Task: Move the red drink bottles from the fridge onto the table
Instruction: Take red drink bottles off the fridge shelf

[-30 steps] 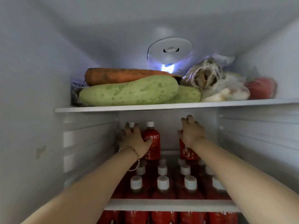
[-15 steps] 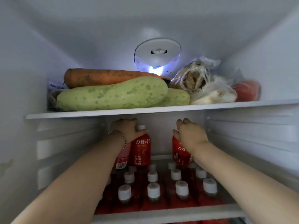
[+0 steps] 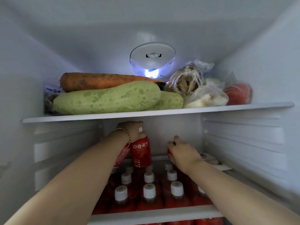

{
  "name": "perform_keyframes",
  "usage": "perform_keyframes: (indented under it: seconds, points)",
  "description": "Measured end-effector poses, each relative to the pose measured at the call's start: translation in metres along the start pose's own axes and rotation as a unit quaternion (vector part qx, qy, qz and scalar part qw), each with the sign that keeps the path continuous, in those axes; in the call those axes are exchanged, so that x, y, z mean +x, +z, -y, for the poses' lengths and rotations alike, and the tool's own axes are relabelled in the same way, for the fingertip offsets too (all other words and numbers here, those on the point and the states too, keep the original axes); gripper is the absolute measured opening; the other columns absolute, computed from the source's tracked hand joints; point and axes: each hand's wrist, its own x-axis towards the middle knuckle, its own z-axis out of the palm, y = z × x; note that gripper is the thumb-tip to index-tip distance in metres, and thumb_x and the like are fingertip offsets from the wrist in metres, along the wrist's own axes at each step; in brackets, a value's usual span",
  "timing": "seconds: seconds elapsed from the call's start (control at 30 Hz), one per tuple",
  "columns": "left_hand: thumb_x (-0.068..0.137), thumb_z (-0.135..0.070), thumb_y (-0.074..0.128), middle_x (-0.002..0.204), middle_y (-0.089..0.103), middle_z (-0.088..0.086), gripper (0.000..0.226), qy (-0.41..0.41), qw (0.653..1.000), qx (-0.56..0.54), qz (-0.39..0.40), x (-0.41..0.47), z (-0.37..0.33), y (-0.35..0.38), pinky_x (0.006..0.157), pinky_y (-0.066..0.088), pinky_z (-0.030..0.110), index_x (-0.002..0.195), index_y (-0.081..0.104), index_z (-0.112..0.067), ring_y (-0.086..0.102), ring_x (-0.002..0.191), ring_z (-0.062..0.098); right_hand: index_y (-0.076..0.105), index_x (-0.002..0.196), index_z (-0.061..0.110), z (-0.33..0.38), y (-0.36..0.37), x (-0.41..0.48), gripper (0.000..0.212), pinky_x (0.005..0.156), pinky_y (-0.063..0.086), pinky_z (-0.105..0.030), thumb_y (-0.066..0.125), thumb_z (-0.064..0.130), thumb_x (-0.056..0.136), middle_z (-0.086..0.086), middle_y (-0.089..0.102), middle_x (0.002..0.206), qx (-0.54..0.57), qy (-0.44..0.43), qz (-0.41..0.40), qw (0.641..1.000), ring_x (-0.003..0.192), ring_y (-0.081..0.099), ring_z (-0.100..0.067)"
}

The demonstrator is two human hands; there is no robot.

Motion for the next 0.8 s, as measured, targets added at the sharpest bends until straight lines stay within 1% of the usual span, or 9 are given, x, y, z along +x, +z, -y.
perform_keyframes:
  seconds: [0.1,0.17,0.27,0.33,0.47,0.57,0.67,0.73,0.8]
  points:
    - [0.085,-0.047,0.052,0.118,0.059,0.005,0.033,-0.008,1.000,0.012,-0.022,-0.013,-0.002,-0.004,0.080,0.039,0.026,0.103,0.055,-0.019,0.055,0.106,0.024,0.043,0.128,0.006,0.004,-0.005,0.004,0.035,0.080,0.047,-0.038,0.047,0.012,0.094,-0.019,0.034,0.134,-0.015,-0.033,0.027,0.999,0.104,0.055,-0.038]
    - [0.084,-0.047,0.053,0.115,0.060,0.005,0.033,-0.008,0.999,0.028,-0.029,-0.023,-0.004,-0.008,0.080,0.039,0.026,0.101,0.056,-0.018,0.056,0.104,0.023,0.044,0.130,0.004,0.009,-0.008,0.008,0.037,0.085,0.047,-0.042,0.047,0.007,0.093,-0.020,0.032,0.136,-0.034,-0.040,0.039,0.998,0.107,0.055,-0.040]
    - [0.085,-0.049,0.048,0.108,0.064,0.009,0.039,0.000,0.992,0.102,-0.075,-0.044,-0.017,-0.010,0.076,0.043,0.030,0.100,0.055,-0.013,0.060,0.099,0.028,0.046,0.130,0.002,0.018,-0.005,0.011,0.040,0.090,0.048,-0.049,0.046,-0.002,0.090,-0.023,0.031,0.137,-0.086,-0.049,0.058,0.993,0.112,0.049,-0.045]
    - [0.086,-0.049,0.046,0.105,0.065,0.011,0.042,0.026,0.982,0.152,-0.106,-0.060,-0.028,-0.009,0.069,0.040,0.031,0.102,0.052,-0.010,0.061,0.097,0.031,0.047,0.129,0.003,0.024,-0.010,0.007,0.039,0.090,0.048,-0.050,0.048,-0.001,0.089,-0.023,0.032,0.137,-0.097,-0.047,0.063,0.992,0.113,0.049,-0.044]
    - [0.091,-0.043,0.041,0.108,0.062,0.013,0.041,0.113,0.964,0.216,-0.103,-0.106,-0.049,-0.008,0.069,0.042,0.034,0.109,0.046,-0.007,0.057,0.102,0.032,0.045,0.130,0.004,0.035,-0.029,-0.017,0.038,0.089,0.049,-0.047,0.047,0.003,0.092,-0.020,0.034,0.136,-0.086,-0.053,0.055,0.993,0.113,0.053,-0.040]
    - [0.093,-0.040,0.037,0.106,0.062,0.012,0.038,0.142,0.956,0.238,-0.098,-0.139,-0.061,-0.021,0.064,0.037,0.033,0.110,0.044,-0.006,0.058,0.100,0.031,0.045,0.130,0.004,0.043,-0.045,-0.050,0.038,0.085,0.049,-0.045,0.048,0.003,0.092,-0.019,0.037,0.132,-0.111,-0.081,0.041,0.990,0.111,0.055,-0.039]
    - [0.093,-0.041,0.038,0.104,0.063,0.012,0.038,0.123,0.961,0.219,-0.118,-0.170,-0.073,-0.051,0.064,0.035,0.032,0.106,0.045,-0.006,0.059,0.097,0.030,0.048,0.125,0.005,0.051,-0.065,-0.091,0.035,0.075,0.048,-0.041,0.049,0.003,0.090,-0.018,0.039,0.128,-0.114,-0.081,0.033,0.990,0.104,0.059,-0.036]
    - [0.092,-0.040,0.039,0.103,0.063,0.012,0.038,0.108,0.966,0.199,-0.128,-0.194,-0.081,-0.072,0.063,0.033,0.032,0.104,0.046,-0.005,0.059,0.095,0.031,0.050,0.121,0.006,0.060,-0.078,-0.119,0.033,0.068,0.044,-0.038,0.048,0.001,0.089,-0.017,0.040,0.127,-0.112,-0.070,0.027,0.991,0.100,0.061,-0.035]
    - [0.091,-0.038,0.040,0.099,0.065,0.012,0.032,0.084,0.973,0.164,-0.140,-0.220,-0.087,-0.094,0.062,0.034,0.033,0.098,0.045,-0.007,0.061,0.092,0.033,0.050,0.118,0.007,0.070,-0.091,-0.149,0.028,0.066,0.043,-0.036,0.047,0.003,0.090,-0.014,0.041,0.122,-0.090,-0.048,0.011,0.995,0.096,0.061,-0.033]
